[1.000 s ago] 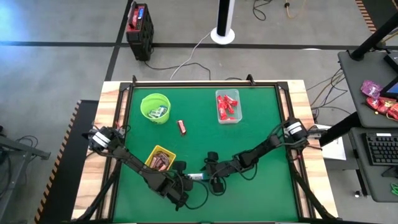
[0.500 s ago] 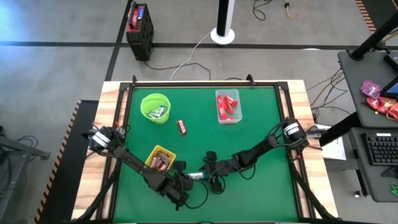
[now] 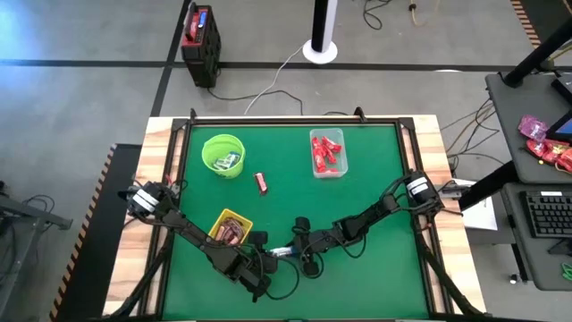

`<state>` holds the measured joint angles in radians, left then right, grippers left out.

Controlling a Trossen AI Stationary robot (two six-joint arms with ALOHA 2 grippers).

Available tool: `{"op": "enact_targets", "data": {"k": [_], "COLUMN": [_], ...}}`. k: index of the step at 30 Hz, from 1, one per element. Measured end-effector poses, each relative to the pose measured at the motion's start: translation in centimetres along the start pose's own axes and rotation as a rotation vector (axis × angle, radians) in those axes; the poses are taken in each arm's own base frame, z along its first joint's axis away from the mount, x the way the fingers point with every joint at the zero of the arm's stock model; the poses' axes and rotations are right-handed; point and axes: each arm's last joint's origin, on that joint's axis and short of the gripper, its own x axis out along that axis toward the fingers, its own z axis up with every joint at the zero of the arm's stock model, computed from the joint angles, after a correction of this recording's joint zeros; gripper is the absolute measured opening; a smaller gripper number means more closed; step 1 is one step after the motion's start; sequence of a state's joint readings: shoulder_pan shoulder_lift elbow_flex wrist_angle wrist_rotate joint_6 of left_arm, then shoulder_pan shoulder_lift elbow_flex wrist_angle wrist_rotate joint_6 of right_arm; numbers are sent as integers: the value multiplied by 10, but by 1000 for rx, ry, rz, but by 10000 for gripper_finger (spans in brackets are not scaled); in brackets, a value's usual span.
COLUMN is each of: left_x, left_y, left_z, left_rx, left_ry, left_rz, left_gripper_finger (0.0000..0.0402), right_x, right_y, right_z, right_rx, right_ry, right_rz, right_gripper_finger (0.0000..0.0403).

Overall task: Sort candy by brand, put in halloween buckets
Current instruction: Put the white chocolate into the green bucket

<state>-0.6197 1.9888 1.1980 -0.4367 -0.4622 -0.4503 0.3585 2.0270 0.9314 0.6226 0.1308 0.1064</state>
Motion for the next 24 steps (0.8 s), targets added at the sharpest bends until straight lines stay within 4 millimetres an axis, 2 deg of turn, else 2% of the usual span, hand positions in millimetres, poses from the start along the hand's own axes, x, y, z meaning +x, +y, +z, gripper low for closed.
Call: {"op": "enact_targets", "data": {"k": [7, 14, 20, 24], "left_x": [-4, -28, -39, -39], "left_y": [1, 4, 11, 15], "left_z": [2, 19, 22, 23], "left_rx": [-5, 39, 51, -6], "left_ry": [-9, -81, -88, -140], "left_rz": [-13, -46, -34, 83], "left_gripper_finger": [0, 0, 0, 2], "right_x": [-1, -3, -9, -12], "right_y": [0, 0, -1, -8], "right_z": [1, 4, 12, 19], "right_rx": [2, 22, 149, 285], "right_ry": [0, 2, -6, -12], "right_rz": [1, 6, 23, 48], "right_gripper_finger": [106, 106, 106, 106]}}
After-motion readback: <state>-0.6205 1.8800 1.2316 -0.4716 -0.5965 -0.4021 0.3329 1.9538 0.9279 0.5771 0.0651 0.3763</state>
